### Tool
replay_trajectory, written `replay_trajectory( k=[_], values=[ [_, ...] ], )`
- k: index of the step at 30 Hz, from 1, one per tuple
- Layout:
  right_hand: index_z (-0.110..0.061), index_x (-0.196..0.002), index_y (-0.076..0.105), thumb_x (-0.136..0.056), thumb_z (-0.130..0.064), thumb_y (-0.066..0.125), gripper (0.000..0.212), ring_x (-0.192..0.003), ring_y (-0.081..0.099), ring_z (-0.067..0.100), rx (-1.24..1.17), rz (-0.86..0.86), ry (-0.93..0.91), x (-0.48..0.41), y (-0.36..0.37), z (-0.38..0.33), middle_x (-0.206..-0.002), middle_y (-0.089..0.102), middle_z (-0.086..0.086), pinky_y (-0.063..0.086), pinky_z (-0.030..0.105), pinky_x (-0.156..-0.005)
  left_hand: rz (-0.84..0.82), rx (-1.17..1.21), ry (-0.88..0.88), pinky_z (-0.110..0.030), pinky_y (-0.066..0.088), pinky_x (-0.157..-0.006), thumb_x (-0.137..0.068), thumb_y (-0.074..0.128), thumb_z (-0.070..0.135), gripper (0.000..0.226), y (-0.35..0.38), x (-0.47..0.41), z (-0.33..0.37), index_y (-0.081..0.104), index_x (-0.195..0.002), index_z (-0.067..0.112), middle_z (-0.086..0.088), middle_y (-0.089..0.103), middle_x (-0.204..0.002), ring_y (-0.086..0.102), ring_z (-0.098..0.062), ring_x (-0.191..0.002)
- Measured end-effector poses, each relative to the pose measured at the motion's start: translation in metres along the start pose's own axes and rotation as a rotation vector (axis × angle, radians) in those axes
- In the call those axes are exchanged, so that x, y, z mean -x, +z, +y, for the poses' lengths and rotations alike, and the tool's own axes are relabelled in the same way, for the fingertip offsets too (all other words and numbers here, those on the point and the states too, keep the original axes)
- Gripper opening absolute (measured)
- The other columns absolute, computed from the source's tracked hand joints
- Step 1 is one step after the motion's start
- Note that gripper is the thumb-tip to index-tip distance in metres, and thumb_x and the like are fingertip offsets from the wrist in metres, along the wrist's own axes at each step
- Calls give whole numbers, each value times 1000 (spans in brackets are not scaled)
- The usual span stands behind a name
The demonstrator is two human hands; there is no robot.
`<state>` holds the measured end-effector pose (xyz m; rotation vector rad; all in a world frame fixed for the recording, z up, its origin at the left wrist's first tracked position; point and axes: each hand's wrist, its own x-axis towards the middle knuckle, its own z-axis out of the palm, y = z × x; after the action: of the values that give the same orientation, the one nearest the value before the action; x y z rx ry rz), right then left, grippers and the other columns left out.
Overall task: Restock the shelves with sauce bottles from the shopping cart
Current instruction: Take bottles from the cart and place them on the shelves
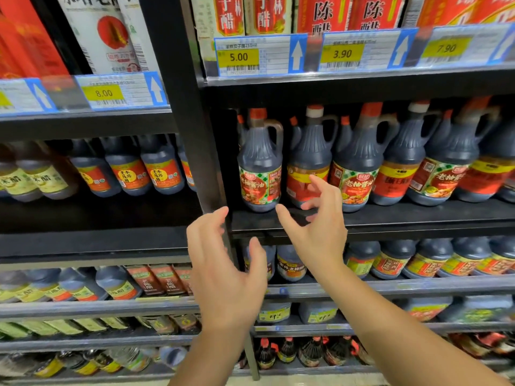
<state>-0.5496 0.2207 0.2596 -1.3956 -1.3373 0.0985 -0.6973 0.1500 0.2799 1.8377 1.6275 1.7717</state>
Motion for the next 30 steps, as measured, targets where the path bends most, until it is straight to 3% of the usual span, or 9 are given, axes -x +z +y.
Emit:
replay_trajectory(
  k=[4,10,17,22,26,30],
  values=[
    [-25,-133,48,-80,-44,66,60,-91,60,12,-125,-35,-15,11,-30,20,-112,48,-16,55,33,-69,-179,3,-10,-34,51,-82,-84,68,22,51,25,13,1,41,-127,29,12,43,-117,50,-8,-109],
    [-27,-131,49,-82,-39,65,53,-92,59,13,-41,-26,38,27,-80,64,-116,51,-11,54,30,-71,-426,10,-17,-19,42,-76,-87,68,28,52,76,28,0,40,-129,33,16,43,-118,47,0,-110],
    [-24,-133,51,-87,-34,65,49,-89,60,12,137,1,186,55,-157,121,-112,52,-9,52,32,-73,-686,83,58,-25,43,-75,-84,71,27,49,150,64,24,48,-127,24,14,44,-110,50,-6,-103],
    [-23,-128,55,-84,-36,63,47,-87,59,7,275,72,269,84,-219,144,-108,54,-11,46,14,-73,-861,193,134,-22,40,-77,-85,68,27,41,188,102,59,48,-121,26,15,45,-108,51,-9,-107],
    [-25,-128,54,-83,-39,63,48,-98,56,-2,402,92,328,110,-273,156,-112,55,-13,42,10,-80,-967,242,159,-41,48,-87,-86,68,27,42,209,135,90,51,-123,20,5,52,-114,53,-20,-110],
    [-27,-129,53,-85,-47,57,48,-102,54,-1,463,113,380,139,-332,165,-114,53,-14,47,19,-82,-1054,250,189,-44,50,-86,-85,68,30,45,222,178,127,49,-125,22,6,53,-117,55,-21,-110]
  ],
)
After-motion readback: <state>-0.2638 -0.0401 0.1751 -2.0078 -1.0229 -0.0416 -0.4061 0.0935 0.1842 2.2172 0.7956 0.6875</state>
